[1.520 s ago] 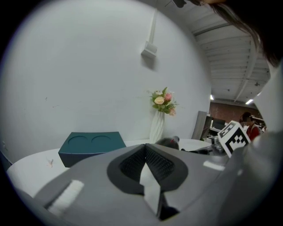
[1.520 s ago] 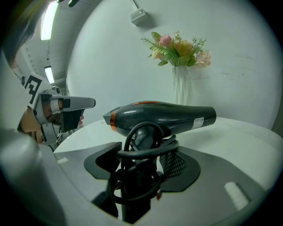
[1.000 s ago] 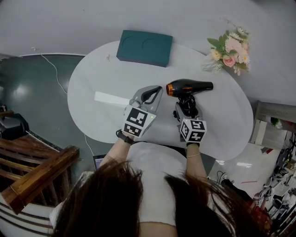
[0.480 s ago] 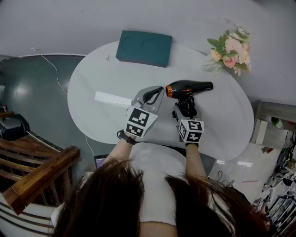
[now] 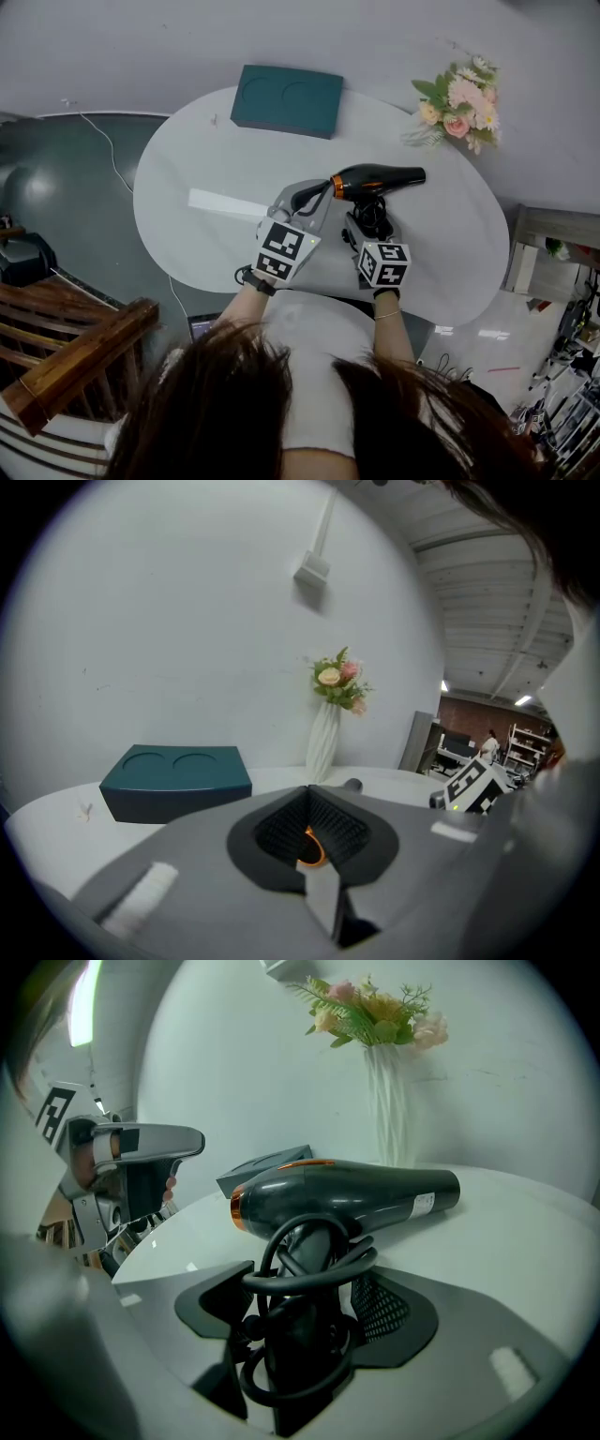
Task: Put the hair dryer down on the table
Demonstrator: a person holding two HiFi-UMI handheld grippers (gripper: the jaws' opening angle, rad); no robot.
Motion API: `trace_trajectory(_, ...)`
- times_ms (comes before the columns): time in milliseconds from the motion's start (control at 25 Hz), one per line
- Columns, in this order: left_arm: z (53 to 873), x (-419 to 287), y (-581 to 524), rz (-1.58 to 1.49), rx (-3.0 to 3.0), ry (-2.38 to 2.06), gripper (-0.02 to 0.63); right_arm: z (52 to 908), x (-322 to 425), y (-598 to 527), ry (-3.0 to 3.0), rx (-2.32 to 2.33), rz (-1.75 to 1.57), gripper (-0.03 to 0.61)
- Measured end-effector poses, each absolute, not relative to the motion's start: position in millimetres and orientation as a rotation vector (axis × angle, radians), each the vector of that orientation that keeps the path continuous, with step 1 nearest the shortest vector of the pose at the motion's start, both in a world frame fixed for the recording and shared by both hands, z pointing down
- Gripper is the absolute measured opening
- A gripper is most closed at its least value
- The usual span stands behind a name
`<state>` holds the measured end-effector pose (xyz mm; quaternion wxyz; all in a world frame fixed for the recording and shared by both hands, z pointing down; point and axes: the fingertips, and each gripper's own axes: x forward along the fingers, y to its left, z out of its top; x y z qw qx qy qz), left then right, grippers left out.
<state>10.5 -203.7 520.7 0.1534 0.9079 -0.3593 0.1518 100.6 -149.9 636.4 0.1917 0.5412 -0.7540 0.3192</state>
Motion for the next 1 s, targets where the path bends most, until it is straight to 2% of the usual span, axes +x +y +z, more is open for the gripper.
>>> trace_trajectory(480, 516.9, 10.7, -198.6, 0.428, 2.609, -1.041, 0.058, 635.9, 107.4, -139.8, -2.106, 1.529, 0.954, 0.321)
trace_trajectory(600, 515.0, 11.1, -198.0, 0.425, 2.614, -1.041, 0.058, 633.5, 110.2, -137.9, -2.101, 1.537, 0.954, 0.344)
trace_trajectory(1000, 498.0, 12.5, -195.5, 0.388, 2.642, -1.063, 0.058, 587.2, 120.2, -132.8, -2.168, 1.609, 0.867, 0.347)
